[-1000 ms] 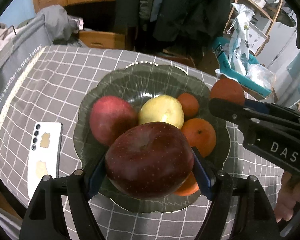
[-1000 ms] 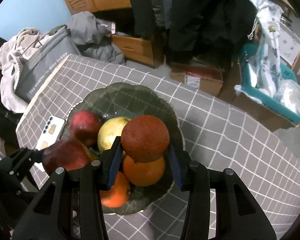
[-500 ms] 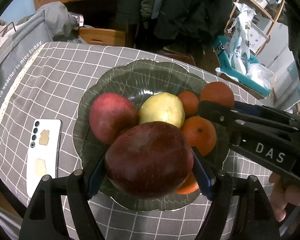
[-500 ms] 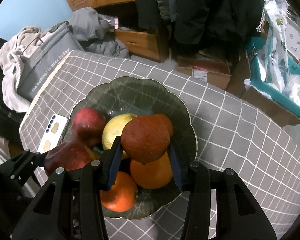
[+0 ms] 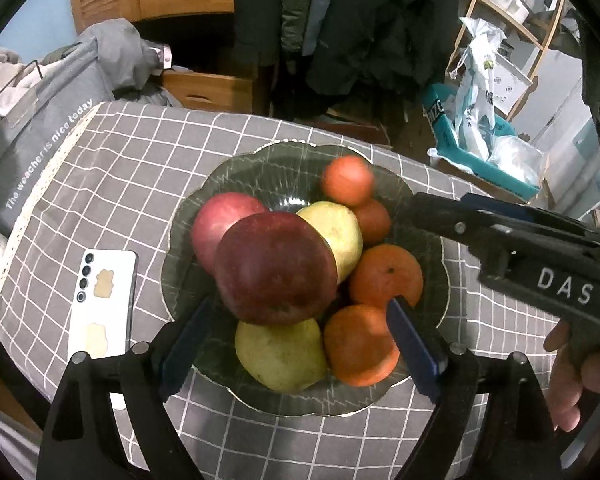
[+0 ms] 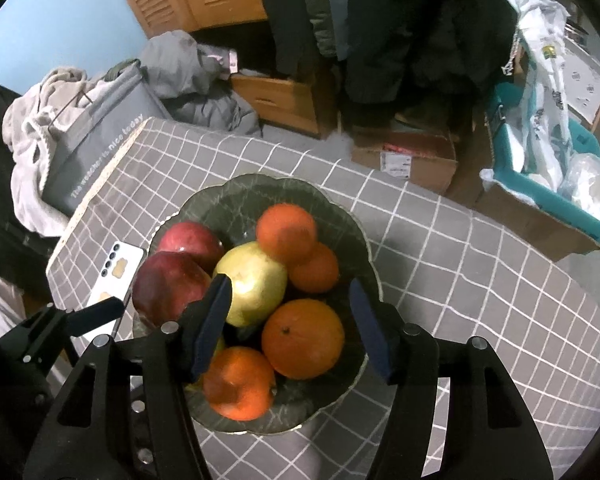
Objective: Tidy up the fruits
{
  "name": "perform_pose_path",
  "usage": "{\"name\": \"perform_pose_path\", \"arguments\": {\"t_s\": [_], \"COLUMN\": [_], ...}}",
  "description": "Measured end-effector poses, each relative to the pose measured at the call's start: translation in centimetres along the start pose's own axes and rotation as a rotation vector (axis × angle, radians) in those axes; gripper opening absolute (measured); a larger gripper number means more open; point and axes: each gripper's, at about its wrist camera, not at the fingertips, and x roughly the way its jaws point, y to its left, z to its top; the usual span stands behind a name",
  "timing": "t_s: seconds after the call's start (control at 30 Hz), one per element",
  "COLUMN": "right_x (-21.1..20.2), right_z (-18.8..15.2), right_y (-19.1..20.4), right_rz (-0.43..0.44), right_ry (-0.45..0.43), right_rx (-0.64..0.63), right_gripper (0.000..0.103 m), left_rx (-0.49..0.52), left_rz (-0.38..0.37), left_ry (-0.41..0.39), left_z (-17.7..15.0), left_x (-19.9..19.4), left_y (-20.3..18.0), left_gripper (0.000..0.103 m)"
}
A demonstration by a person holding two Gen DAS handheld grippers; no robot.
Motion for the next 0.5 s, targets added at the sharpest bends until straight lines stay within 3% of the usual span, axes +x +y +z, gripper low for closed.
{"name": "perform_pose_path", "arguments": {"t_s": [0.2, 0.5], "right_x": [-2.2, -7.5], "right_z": [0.0, -0.5], "right_y": [-0.5, -0.7], "right_rz": [-0.013, -0.146], "right_ry": [-0.038, -0.138], "right_rx": [0.016, -0.006], "right_gripper": [0.062, 0.066], "left_rx": [-0.006, 0.011], "left_rz": [-0.008, 0.003], "left_ry": [-0.035, -0.122], "left_z": [0.1, 0.5], "left_x": [-1.8, -5.9], "left_y": [0.0, -0.7], "left_gripper": [0.089, 0.089]}}
